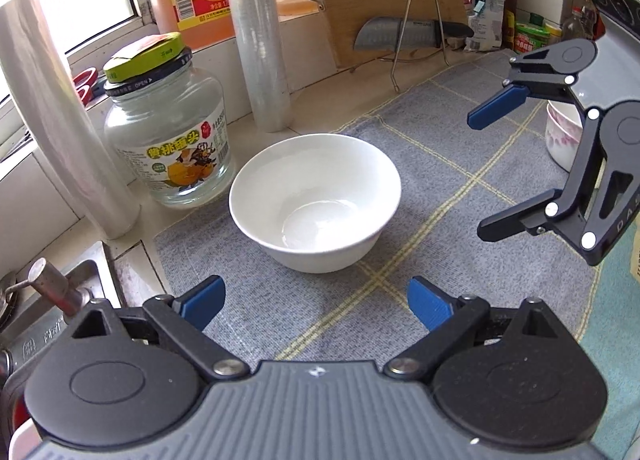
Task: Organize plates and bowls
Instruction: 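Move both grippers to the plain white bowl beside the glass jar, then grip the bowl rim with the left gripper while the right gripper grips the opposite rim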
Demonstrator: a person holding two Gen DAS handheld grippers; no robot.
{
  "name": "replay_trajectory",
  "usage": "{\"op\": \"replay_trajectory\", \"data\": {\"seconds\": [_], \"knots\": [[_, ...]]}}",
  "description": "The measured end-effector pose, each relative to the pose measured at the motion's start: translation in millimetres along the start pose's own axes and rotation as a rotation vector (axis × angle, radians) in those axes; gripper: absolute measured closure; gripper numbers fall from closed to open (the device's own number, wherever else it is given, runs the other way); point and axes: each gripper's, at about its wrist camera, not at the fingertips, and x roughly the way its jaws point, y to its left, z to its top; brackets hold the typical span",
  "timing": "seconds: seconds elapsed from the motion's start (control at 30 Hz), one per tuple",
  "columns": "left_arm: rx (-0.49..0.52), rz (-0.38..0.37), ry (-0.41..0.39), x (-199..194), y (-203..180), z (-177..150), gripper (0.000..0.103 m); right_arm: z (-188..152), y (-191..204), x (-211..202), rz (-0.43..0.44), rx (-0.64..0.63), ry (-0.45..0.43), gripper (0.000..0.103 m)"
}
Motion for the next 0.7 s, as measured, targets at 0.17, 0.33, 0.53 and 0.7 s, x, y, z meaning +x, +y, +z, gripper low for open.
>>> {"op": "replay_trajectory", "data": {"seconds": [0.17, 0.33, 0.53, 0.7], "knots": [[0.086, -0.034, 0.014, 18, 12, 8, 0.006, 14, 0, 21, 0.027, -0.052, 0.022, 0.000], [0.157, -0.072, 0.029, 30, 18, 12, 0.009, 27, 4, 37, 0.055, -0.118, 0.034, 0.001], [0.245, -0.125, 0.022, 31, 23, 17, 0.010, 38, 10, 48, 0.086, -0.205, 0.043, 0.004], [0.304, -0.167, 0.022, 32, 26, 20, 0.015, 47, 10, 53, 0.123, -0.256, 0.043, 0.011]]}}
